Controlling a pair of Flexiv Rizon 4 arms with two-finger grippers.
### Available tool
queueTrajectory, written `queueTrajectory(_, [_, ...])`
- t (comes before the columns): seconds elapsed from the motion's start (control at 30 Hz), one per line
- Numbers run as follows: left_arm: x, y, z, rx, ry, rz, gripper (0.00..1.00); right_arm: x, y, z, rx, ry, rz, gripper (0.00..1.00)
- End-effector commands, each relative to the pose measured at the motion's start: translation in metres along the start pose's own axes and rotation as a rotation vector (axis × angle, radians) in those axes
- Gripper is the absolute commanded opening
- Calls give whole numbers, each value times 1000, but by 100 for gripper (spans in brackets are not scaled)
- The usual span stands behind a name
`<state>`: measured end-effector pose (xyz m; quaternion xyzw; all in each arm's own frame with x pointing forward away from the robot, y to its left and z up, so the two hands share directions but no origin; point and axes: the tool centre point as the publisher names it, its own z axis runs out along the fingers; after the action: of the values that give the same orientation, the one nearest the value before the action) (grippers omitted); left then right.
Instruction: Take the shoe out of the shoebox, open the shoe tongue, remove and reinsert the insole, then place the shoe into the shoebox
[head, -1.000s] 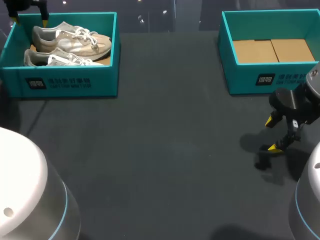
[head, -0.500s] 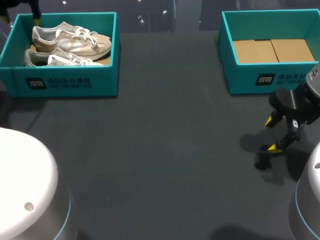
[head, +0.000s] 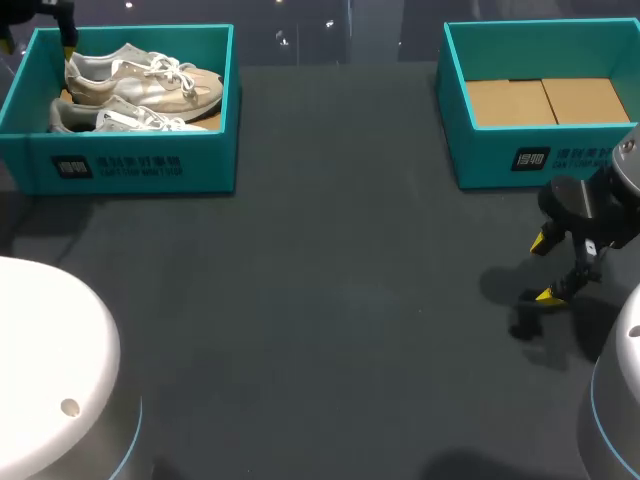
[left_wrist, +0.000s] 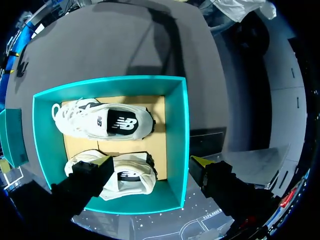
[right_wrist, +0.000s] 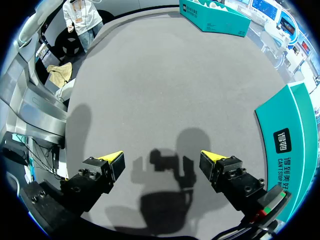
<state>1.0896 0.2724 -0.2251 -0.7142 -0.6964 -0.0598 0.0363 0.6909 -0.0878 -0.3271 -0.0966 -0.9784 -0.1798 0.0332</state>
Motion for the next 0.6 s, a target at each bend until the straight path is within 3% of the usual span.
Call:
queueTrajectory(0.03, [0,-6,1,-1,20,-9,100,1,0,0,1,-3,0,100])
queueTrajectory(0.6, [2,-34,44,16,7,13,100,1,0,0,1,-3,0,100])
